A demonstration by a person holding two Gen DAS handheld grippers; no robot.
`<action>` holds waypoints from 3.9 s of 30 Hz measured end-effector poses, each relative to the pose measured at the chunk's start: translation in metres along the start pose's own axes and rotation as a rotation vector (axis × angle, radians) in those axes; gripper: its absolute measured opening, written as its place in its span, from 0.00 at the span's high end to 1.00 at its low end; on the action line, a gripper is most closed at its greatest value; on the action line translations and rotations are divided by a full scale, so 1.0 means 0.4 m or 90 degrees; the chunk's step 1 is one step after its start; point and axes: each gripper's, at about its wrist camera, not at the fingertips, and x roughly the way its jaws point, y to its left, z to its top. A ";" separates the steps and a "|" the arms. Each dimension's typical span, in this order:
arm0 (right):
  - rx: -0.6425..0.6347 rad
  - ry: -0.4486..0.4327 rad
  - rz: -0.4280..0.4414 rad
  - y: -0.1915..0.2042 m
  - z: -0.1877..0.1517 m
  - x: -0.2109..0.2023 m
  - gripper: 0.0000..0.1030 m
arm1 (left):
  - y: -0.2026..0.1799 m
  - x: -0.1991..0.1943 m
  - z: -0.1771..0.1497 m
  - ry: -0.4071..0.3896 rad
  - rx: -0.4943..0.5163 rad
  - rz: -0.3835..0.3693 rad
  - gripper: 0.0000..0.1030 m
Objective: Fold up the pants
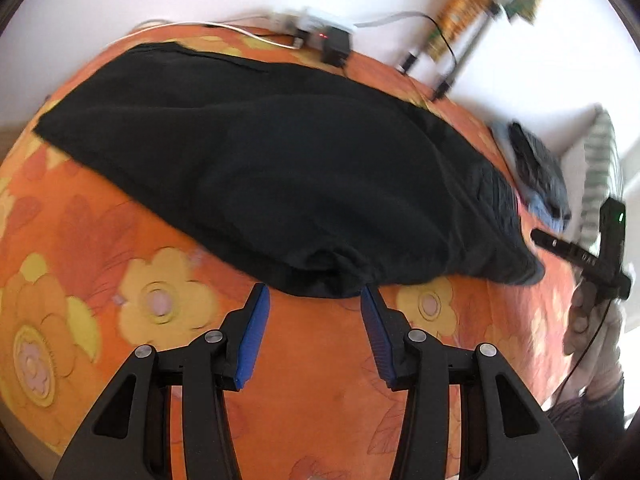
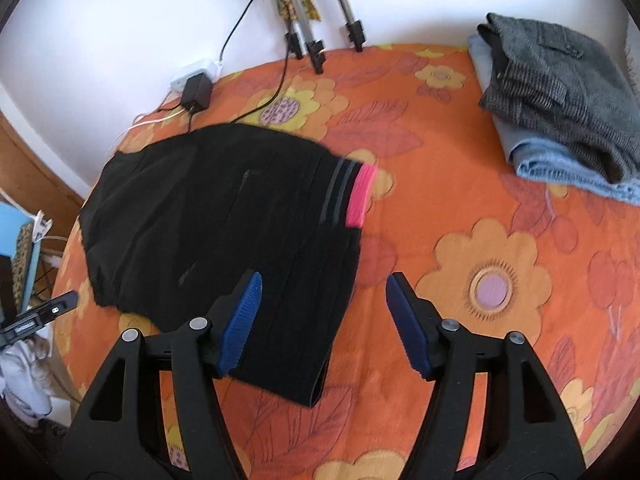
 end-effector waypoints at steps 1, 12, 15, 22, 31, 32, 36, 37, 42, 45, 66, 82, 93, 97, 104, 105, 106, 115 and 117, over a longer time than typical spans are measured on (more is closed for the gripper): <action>-0.002 0.005 0.004 0.001 -0.007 0.002 0.34 | -0.016 0.011 0.000 0.002 0.011 0.003 0.55; 0.034 0.044 0.074 -0.021 -0.039 0.019 0.34 | -0.069 0.076 0.015 -0.002 0.044 0.036 0.55; 0.039 0.052 0.097 -0.014 -0.031 0.038 0.48 | -0.067 0.079 0.009 -0.004 0.049 0.036 0.56; 0.008 0.039 0.072 0.025 -0.008 0.056 0.85 | -0.067 0.074 0.006 -0.019 0.063 0.032 0.93; -0.023 -0.008 -0.007 0.044 0.013 0.039 0.88 | -0.065 0.061 -0.023 -0.007 0.070 0.001 0.96; -0.036 -0.009 -0.023 0.051 0.012 0.042 0.88 | -0.066 0.059 -0.026 -0.007 0.074 0.000 0.97; -0.095 -0.015 -0.097 0.080 0.007 0.055 0.87 | -0.060 0.054 -0.028 0.008 0.075 -0.013 0.96; -0.096 -0.018 -0.114 0.080 0.007 0.054 0.87 | -0.055 0.050 -0.027 0.014 0.072 -0.019 0.96; -0.086 -0.075 -0.134 0.071 0.020 -0.011 0.65 | -0.008 -0.004 -0.020 -0.005 0.040 -0.011 0.84; -0.091 -0.114 -0.095 0.097 0.033 -0.067 0.63 | 0.034 -0.050 -0.006 -0.039 0.023 0.008 0.82; -0.329 -0.024 0.210 0.805 0.215 0.119 0.45 | 0.522 -0.155 0.122 -0.138 -0.193 0.106 0.67; -0.540 0.125 0.190 1.201 0.072 0.506 0.45 | 0.827 -0.052 0.196 -0.161 -0.319 0.040 0.57; -0.617 0.113 0.144 1.247 0.041 0.554 0.78 | 0.848 -0.032 0.253 -0.148 -0.339 0.030 0.46; -0.618 0.129 0.161 1.265 0.038 0.550 0.95 | 0.844 -0.023 0.270 -0.143 -0.340 0.036 0.46; -0.636 0.153 0.192 1.298 0.006 0.547 0.98 | 0.837 -0.009 0.296 -0.146 -0.323 0.076 0.47; -0.638 0.147 0.196 1.299 0.010 0.543 0.98 | 0.840 -0.009 0.297 -0.145 -0.322 0.075 0.50; -0.638 0.138 0.203 1.297 0.016 0.536 0.98 | 0.840 -0.009 0.298 -0.142 -0.317 0.079 0.52; -0.577 0.090 0.203 1.343 0.123 0.565 0.61 | 0.871 -0.064 0.295 -0.170 -0.329 0.098 0.60; -0.584 0.088 0.198 1.378 0.135 0.592 0.61 | 0.873 -0.075 0.294 -0.167 -0.317 0.107 0.60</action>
